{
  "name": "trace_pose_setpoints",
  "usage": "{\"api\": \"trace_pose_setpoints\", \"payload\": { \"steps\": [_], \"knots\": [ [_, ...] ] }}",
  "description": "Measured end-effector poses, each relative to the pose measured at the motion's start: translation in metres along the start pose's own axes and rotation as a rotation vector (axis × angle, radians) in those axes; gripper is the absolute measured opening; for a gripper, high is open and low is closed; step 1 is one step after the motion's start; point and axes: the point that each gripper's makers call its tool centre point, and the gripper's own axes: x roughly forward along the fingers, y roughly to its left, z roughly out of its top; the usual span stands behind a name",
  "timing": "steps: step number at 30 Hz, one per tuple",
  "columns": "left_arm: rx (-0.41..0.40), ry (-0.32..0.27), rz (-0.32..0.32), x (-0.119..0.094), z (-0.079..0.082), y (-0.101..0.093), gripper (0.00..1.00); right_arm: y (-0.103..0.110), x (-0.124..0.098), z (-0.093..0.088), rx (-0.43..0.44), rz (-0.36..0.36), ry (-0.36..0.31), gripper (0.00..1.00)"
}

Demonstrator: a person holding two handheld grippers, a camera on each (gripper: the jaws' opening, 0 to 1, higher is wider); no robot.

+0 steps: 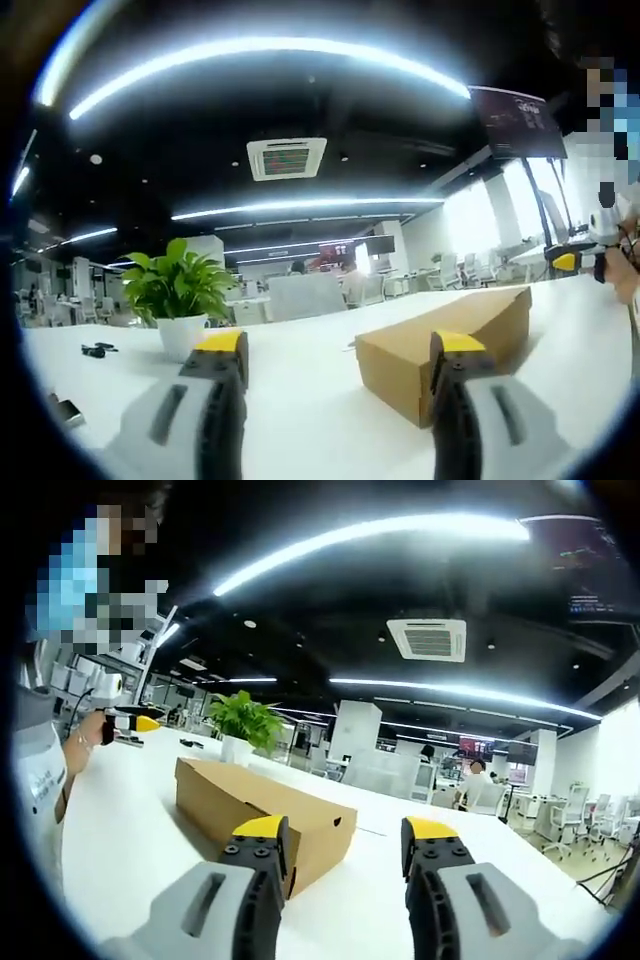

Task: Operate the shoe box by opening the lid, removing the specified soft item, and placing it in the target area until the item is outside and the box remains undamaged.

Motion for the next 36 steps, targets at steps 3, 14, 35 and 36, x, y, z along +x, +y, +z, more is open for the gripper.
{"api": "trace_pose_setpoints", "payload": {
  "steps": [3, 14, 35, 36],
  "knots": [
    [-0.001, 0.013, -0.010, 0.001, -0.003, -0.002, 0.75, 0.001, 0.001, -0.001, -0.005, 0.005, 0.005, 0.46],
    [-0.013, 0.034, -0.024, 0.002, -0.007, -0.001, 0.71, 0.009, 0.007, -0.004, 0.018, 0.064, 0.020, 0.40],
    [0.017, 0.039, -0.004, 0.003, -0.009, 0.000, 0.70, -0.007, 0.015, 0.061, -0.027, 0.080, -0.085, 0.43],
    [0.015, 0.038, -0.003, 0.003, -0.009, 0.001, 0.70, -0.008, 0.016, 0.058, -0.027, 0.078, -0.080, 0.43]
  ]
}}
